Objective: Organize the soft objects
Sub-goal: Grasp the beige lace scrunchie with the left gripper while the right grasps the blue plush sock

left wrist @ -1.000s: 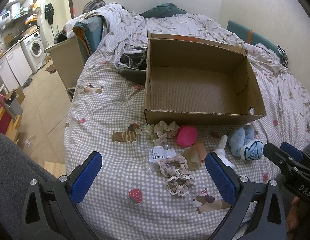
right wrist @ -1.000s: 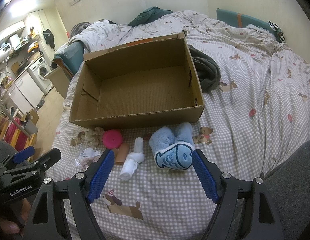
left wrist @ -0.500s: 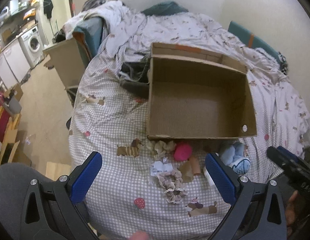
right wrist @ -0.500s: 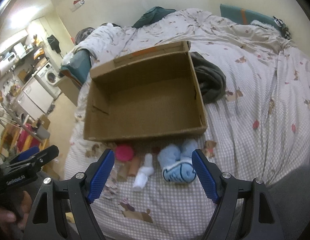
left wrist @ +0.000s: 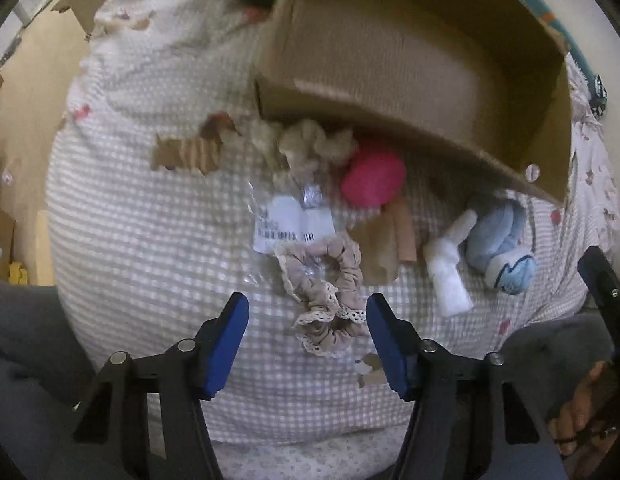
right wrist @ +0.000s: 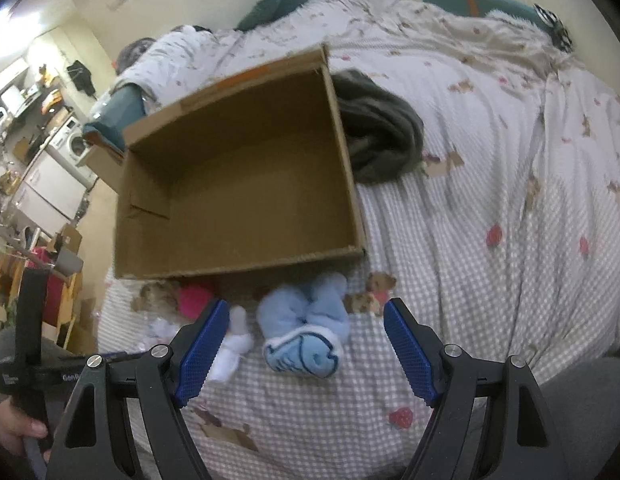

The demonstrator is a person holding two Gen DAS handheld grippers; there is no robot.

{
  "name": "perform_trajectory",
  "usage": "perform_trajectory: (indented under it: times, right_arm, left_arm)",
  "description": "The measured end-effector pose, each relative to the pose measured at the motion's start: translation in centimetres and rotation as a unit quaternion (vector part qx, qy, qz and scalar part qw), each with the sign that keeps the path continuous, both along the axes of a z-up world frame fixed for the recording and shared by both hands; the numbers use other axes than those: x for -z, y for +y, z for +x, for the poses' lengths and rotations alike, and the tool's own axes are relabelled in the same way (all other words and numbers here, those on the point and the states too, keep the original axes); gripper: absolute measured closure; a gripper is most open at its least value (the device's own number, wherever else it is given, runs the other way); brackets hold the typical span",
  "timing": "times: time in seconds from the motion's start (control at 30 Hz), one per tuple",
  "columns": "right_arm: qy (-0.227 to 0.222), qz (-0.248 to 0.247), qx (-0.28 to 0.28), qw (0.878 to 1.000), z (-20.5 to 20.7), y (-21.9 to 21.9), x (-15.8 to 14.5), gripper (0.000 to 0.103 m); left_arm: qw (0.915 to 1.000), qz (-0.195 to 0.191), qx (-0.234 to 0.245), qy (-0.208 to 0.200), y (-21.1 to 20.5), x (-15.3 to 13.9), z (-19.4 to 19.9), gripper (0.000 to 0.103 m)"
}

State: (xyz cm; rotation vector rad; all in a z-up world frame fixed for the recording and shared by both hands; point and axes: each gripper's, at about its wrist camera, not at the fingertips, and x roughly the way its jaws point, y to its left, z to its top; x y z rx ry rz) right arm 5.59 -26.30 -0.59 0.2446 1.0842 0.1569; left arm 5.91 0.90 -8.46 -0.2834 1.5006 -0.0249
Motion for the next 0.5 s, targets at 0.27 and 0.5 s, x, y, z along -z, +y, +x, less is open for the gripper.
perform_trajectory:
  times: [0.27, 0.5]
  right_arm:
    - [-0.009, 0.012, 0.000, 1.000, 0.3, 0.3, 0.3, 0.019]
    - [-0.009, 0.060, 0.030, 0.998, 0.8, -1.8, 0.2, 0.019]
  left_arm:
    - [0.9999, -0.009, 0.007, 0.011, -2.1, 2.2, 0.0, 0.087]
    - [0.9990, -0.014, -0.026, -0.035, -0.3, -3.1, -3.7, 0.091]
